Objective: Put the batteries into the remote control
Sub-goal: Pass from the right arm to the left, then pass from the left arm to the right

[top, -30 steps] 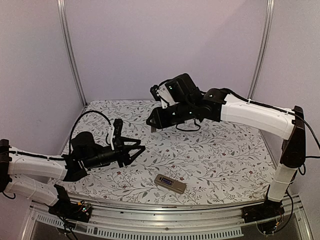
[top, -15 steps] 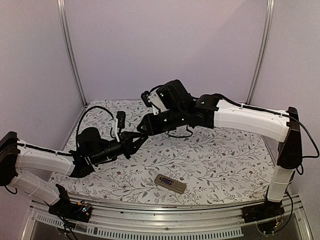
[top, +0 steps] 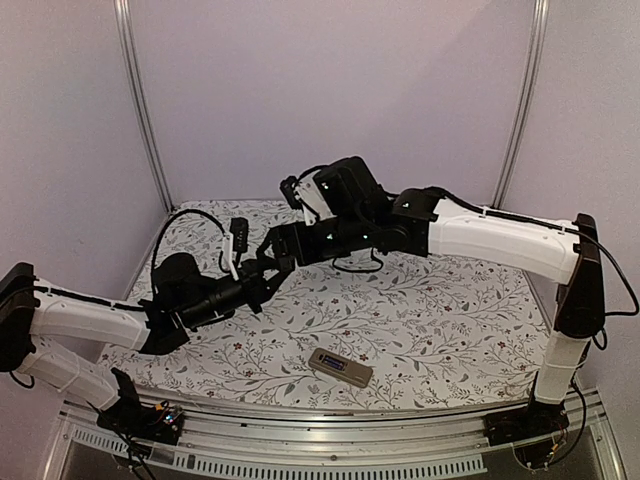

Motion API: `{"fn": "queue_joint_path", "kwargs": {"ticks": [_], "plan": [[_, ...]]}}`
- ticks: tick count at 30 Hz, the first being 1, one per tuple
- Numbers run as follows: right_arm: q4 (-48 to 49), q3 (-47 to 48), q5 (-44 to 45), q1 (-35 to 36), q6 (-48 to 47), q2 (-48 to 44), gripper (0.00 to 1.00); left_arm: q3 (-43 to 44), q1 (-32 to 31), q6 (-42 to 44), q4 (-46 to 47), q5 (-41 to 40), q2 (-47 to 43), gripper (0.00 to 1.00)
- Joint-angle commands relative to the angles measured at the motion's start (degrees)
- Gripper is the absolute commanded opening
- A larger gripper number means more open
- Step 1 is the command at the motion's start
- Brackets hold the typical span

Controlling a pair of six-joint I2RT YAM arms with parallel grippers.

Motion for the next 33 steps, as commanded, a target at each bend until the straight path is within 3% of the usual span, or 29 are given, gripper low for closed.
{"fn": "queue_joint_path", "kwargs": {"ticks": [1,6,9,12,17,23,28,33], "plan": [[8.6,-4.0,0.1,0.1,-1.6,-3.9,0.99,0.9,-0.1,2.6,3.0,-3.2,-0.8,0.00],[42.1,-25.5,-2.7,0.0,-1.1,-16.5,0.99,1.2,-0.1,5.7,6.6,-5.0,-1.1,0.00],[50.0,-31.7,-0.2,0.0,0.3,-20.4,0.99,1.5,-0.4,7.9,7.8,-5.1,-1.1,0.00],[48.3,-31.6,1.0,0.0,-0.1,-21.3,0.99,1.5,-1.2,11.8,8.0,-8.6,-1.0,0.00],[33.8,-24.5,12.6,1.5,0.4,-17.7,0.81,1.5,-2.0,13.9,8.0,-10.6,-1.1,0.00],[25.5,-16.1,16.0,3.8,-4.2,-10.9,0.70,1.8,-2.2,14.3,8.3,-10.8,-0.9,0.00],[24.9,-16.3,17.8,3.8,-2.5,-10.2,0.60,1.4,-2.2,14.3,8.4,-10.6,-1.0,0.00],[24.9,-13.9,13.8,3.8,-3.4,-8.1,0.54,1.4,-2.3,14.3,8.6,-10.6,-0.6,0.00]]}}
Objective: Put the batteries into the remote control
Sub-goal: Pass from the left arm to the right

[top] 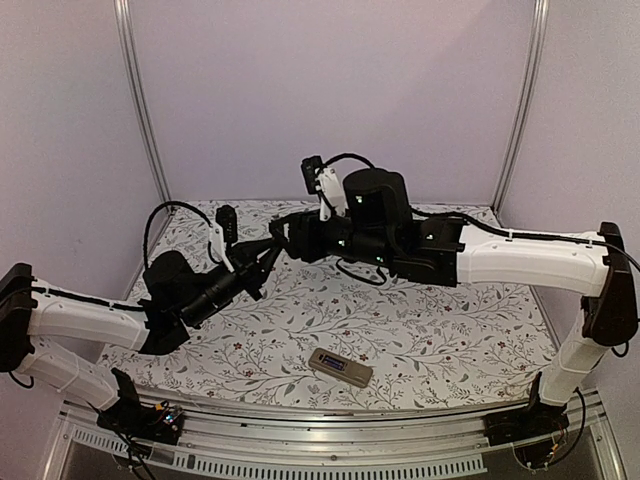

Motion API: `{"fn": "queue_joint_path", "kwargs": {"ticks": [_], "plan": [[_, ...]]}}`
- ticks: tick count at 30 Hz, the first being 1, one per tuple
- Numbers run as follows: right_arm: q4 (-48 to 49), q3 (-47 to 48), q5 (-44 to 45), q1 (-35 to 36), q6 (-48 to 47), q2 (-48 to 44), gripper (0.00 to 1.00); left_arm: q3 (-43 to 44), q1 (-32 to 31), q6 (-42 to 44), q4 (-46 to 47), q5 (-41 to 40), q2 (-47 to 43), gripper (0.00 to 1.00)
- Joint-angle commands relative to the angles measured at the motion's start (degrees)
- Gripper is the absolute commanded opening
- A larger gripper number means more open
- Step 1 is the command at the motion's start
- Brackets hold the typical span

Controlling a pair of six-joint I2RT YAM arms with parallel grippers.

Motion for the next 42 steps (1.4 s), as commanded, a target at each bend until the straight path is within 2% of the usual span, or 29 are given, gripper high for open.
{"fn": "queue_joint_path", "kwargs": {"ticks": [1,4,8,13,21,25,29,31,32,34,35,36,38,42], "plan": [[-1.3,3.2,-1.6,0.2,-0.8,2.4,0.51,0.8,-0.8,0.7,1.1,-0.4,0.0,0.00],[-3.0,3.6,-1.2,0.2,-0.6,3.1,0.44,0.8,-0.8,0.9,1.2,-0.5,0.0,0.00],[-3.9,4.0,-0.8,0.2,-0.1,3.5,0.40,0.9,-0.8,1.5,1.2,-0.4,0.1,0.00],[-4.3,5.0,-0.7,0.2,-0.2,4.1,0.31,1.1,-1.0,1.5,0.9,-0.3,0.4,0.00],[-5.1,6.7,-1.0,0.2,-0.8,5.2,0.30,1.0,-1.4,1.8,0.8,-0.4,0.6,0.00],[-5.6,6.8,-0.6,0.2,-0.7,5.1,0.21,1.0,-1.4,2.0,0.9,-0.7,0.5,0.00],[-5.9,6.8,-0.4,0.2,-0.6,5.0,0.06,0.6,-1.3,2.2,0.8,-0.5,0.4,0.00],[-6.4,6.8,-0.1,0.0,-0.7,4.8,0.04,0.1,-1.3,2.1,0.5,0.0,0.2,0.00],[-6.8,6.7,-0.3,-0.2,-0.8,4.4,0.05,-0.4,-1.4,2.2,0.5,0.6,0.2,0.05],[-7.8,6.2,-2.4,-1.4,-0.9,3.9,0.06,-1.9,-1.3,2.9,1.3,2.6,-0.1,0.40],[-8.7,6.0,-3.8,-2.4,-1.0,3.3,0.06,-2.9,-1.4,3.5,1.5,3.9,-0.3,0.53],[-10.2,5.8,-5.5,-3.4,-1.3,3.0,0.06,-3.9,-1.5,4.0,1.5,5.2,-0.7,0.60],[-14.1,5.2,-10.4,-6.1,-2.8,2.4,0.05,-6.2,-1.4,5.6,1.0,9.9,-1.9,0.66],[-24.2,3.7,-18.2,-7.1,-11.1,2.9,0.05,-11.3,-1.6,5.4,-2.2,10.6,-5.1,0.66]]}}
